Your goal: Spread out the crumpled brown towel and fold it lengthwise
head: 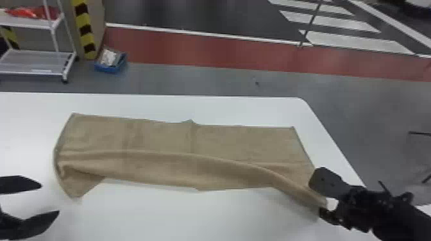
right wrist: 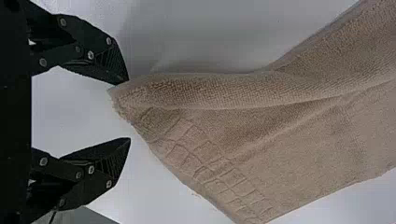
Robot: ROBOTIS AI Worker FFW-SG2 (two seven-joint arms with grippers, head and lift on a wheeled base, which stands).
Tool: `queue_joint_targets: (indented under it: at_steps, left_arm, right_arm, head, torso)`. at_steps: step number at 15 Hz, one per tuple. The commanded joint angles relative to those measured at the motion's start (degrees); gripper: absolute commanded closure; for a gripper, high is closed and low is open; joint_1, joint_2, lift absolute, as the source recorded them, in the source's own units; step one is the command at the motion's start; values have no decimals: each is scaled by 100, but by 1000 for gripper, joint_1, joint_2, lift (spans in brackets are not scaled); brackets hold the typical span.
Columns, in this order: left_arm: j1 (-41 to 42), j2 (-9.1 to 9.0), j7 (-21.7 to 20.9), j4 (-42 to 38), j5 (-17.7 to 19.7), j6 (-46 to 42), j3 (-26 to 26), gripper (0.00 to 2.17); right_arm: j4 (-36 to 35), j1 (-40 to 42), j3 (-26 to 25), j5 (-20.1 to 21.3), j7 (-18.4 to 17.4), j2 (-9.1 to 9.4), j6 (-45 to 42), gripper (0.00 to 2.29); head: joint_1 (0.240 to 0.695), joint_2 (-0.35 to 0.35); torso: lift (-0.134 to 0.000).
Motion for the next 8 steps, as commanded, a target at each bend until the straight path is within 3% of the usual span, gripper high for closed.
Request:
queue_joint_targets:
  at_steps: [1,2,7,8]
  left_arm:
    - [0,-1,11,14,50,0,0,269]
    - [0,-9,11,-13,76,0,9,265]
    - [9,-71,73,-294,243,264,106,265]
    - [18,-71,73,-329,252,317,97,265]
  right_arm:
    - [14,-46,3,7,48,-7,-6,849]
    - [5,-55,3,7,74,-16,-6,1001]
    - [-65,-2,-94,7,109,-16,29,1001]
    - [-65,-2,-102,7,135,-16,29,1150]
  head:
    - [695,-235]
    - [695,-234]
    - [695,-239]
    - [695,-242]
  torso:
    - [-125]
    - [-125]
    - [-125]
    - [-125]
